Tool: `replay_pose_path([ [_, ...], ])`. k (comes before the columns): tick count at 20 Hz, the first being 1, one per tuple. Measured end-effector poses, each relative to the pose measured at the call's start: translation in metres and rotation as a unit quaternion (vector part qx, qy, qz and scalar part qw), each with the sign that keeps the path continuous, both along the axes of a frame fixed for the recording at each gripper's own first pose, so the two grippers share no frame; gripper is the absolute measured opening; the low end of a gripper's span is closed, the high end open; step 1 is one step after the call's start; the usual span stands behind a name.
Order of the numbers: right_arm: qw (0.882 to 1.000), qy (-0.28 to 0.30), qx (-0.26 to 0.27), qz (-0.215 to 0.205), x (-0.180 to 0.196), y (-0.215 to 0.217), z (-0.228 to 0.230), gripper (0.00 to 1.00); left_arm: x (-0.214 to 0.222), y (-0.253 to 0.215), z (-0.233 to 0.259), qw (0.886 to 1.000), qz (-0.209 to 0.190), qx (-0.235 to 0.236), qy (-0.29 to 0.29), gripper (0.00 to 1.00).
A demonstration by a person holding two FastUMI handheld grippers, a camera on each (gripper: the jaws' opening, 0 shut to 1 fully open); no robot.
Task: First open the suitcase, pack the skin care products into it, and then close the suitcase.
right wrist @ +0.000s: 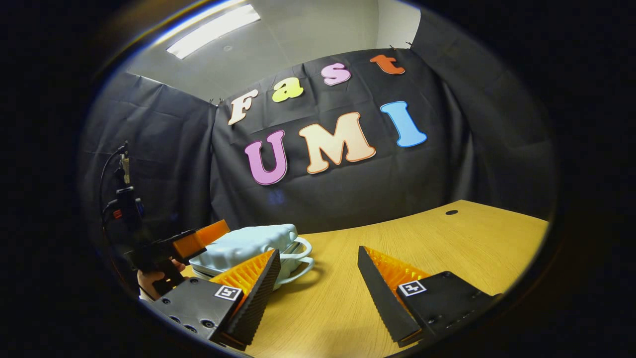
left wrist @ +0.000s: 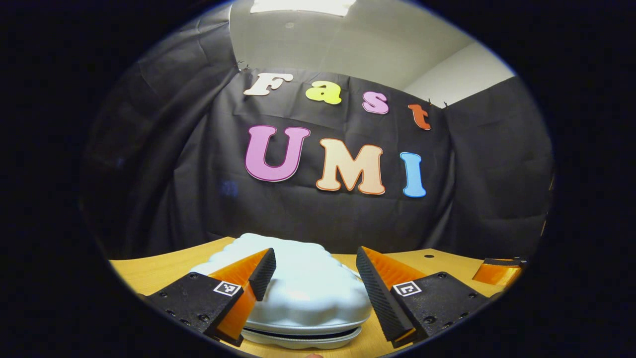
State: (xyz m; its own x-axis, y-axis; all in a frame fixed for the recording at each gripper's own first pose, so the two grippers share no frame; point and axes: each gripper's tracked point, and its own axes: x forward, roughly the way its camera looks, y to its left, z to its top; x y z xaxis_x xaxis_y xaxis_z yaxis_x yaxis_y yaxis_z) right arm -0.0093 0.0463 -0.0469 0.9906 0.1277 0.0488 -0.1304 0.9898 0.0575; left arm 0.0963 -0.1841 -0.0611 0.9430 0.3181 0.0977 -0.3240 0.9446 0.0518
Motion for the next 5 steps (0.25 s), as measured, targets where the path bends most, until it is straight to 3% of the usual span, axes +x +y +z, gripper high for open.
replay_pose_path([
  [5, 1.0, 0.001, -0.003, -0.002, -0.0021, -0.0004, 0.0003, 0.95, 0.0, 0.0044, -0.0059, 1.0, 0.006, 0.004, 0.005, 0.95],
])
